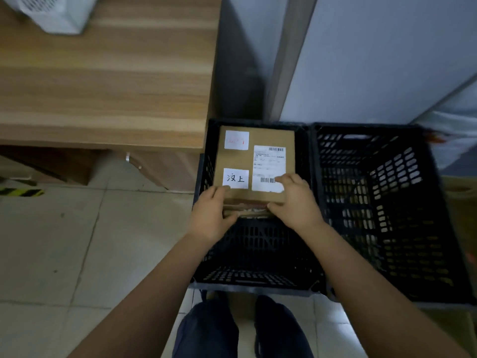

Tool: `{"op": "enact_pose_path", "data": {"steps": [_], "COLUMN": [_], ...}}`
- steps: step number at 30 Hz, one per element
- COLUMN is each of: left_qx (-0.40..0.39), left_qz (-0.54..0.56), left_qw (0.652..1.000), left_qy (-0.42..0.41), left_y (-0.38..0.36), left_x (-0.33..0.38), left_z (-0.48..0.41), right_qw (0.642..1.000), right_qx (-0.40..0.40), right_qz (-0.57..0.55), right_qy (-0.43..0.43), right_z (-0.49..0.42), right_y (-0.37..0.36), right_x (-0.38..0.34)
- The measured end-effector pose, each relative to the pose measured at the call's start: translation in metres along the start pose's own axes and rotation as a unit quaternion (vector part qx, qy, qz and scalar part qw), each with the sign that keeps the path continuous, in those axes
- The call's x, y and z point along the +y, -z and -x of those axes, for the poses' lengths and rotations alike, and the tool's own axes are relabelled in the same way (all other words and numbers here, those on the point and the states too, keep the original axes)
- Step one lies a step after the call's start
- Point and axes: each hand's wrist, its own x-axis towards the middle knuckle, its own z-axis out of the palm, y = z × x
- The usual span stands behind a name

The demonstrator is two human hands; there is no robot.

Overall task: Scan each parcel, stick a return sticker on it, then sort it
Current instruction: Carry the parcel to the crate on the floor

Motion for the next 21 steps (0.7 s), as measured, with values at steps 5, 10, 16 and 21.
{"op": "enact_pose_path", "data": {"steps": [5,10,16,21], "left_qx": [0.105,0.202,0.286,0.351], "left_qz": [-0.024,-0.081,-0.133,-0.153], "left_qw": [0.993,0.973,0.945,0.920], "left_qy": [-0.048,-0.083,-0.091,-0.080], "left_y": [0.049,0.102,0.166,0.220], "left_x": [0.055,0.085,0.092,0.066], "left_z": [0.060,0.109,0.158,0.194], "right_qw": [0.994,0.980,0.955,0.932], "right_qx": [0.016,0.037,0.070,0.080], "right_qz": [0.039,0.064,0.055,0.082], "right_qy": [0.105,0.183,0.282,0.343], "right_z": [0.058,0.100,0.130,0.147], "right_y": [0.056,0.098,0.133,0.134], "right_x": [-0.043,-0.087,-0.156,-0.231]}}
